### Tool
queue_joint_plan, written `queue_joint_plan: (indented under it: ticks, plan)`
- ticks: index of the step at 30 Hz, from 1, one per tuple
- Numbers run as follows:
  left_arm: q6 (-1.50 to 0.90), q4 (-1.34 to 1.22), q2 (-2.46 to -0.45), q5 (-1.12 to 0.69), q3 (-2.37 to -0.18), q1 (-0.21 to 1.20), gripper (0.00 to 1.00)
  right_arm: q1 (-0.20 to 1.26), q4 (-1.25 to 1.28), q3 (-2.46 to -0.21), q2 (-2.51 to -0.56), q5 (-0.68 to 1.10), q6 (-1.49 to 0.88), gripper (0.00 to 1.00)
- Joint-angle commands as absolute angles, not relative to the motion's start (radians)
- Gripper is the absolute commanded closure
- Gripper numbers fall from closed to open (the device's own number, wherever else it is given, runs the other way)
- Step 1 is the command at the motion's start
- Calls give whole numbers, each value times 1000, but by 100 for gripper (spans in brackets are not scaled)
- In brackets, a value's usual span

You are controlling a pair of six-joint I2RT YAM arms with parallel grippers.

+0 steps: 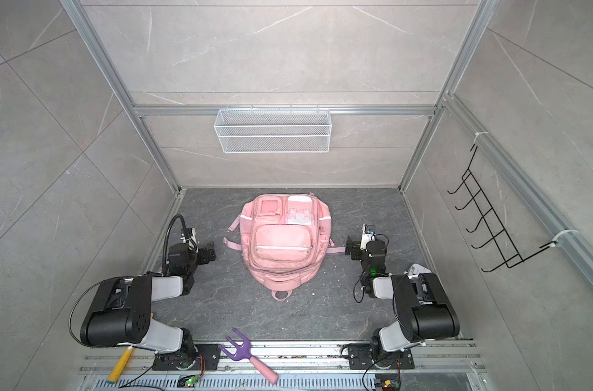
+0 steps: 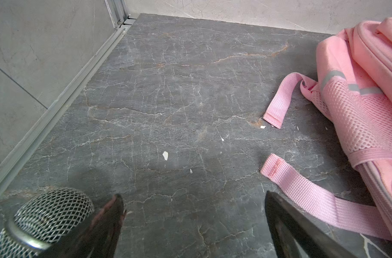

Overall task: Pack books, pencil case, and school supplies into a backpack
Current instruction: Reset both arms

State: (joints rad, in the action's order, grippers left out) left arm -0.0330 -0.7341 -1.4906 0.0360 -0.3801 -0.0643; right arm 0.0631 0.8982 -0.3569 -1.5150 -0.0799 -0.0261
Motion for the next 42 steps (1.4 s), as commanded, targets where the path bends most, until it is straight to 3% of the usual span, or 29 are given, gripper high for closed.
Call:
queue_joint_plan:
  ticks: [1,7,12,15,19,22,42]
  plan:
    - [-6,-790,-1492,17,-384,-65,0,61,930,-347,-1527,-66,-29,1]
    - [-5,-793,-1490,17,-381,-66,0,60,933,-344,-1526,-69,-26,0]
    - [56,-976,-1478,-133,-274,-66,0,61,939,-341,-1525,-69,-23,0]
    - [8,-817,-1491,-32,-370,-66,0,60,938,-341,-1525,-70,-23,0]
    - [44,-964,-1478,-112,-281,-67,0,61,939,-341,-1526,-70,-23,0]
    - [-2,-808,-1491,-6,-373,-67,0,61,938,-341,-1525,-70,-23,0]
    - [-3,-823,-1493,-3,-368,-67,0,62,944,-339,-1523,-57,-17,0]
